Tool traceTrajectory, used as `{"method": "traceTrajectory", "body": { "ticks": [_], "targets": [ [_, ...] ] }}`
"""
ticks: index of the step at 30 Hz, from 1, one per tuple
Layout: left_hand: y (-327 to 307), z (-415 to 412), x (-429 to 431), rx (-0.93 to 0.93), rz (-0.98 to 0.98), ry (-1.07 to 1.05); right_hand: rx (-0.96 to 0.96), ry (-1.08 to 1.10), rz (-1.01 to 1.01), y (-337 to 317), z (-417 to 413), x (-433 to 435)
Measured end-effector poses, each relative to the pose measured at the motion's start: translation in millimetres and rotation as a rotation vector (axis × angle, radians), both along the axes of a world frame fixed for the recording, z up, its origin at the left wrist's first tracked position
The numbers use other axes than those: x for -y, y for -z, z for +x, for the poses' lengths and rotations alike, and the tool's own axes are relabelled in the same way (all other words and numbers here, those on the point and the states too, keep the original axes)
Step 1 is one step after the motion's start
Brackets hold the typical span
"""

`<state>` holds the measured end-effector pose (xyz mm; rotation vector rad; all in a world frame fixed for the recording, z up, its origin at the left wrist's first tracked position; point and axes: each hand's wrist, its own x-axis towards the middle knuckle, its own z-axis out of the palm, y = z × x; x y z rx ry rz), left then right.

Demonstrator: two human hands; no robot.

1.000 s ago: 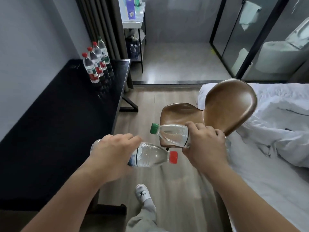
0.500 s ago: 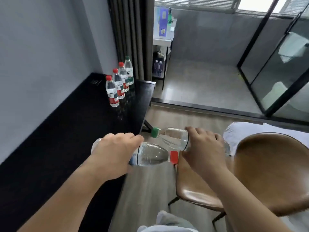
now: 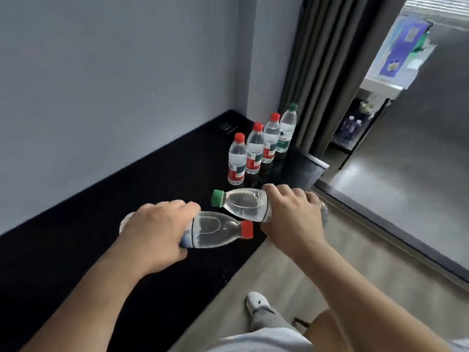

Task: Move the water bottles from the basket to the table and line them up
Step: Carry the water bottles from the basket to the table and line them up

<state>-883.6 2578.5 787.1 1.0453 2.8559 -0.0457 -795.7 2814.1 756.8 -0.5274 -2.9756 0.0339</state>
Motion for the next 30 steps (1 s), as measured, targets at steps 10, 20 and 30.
{"method": "traceTrajectory", "body": {
  "ticks": [10, 20, 30],
  "targets": [
    [0.4, 18.8, -56.6, 0.093, -0.026, -0.458, 0.005, -0.496, 0.004, 9.3, -103.6, -72.9],
    [72.0, 40.8, -68.3, 0.080, -0.015, -0.603, -0.005, -0.713, -0.034, 81.6, -124.0, -74.6],
    [208.4, 32.9, -84.4, -0.047, -0.018, -0.568, -0.148, -0.767, 0.025, 212.5, -136.8, -100.3]
  ]
}}
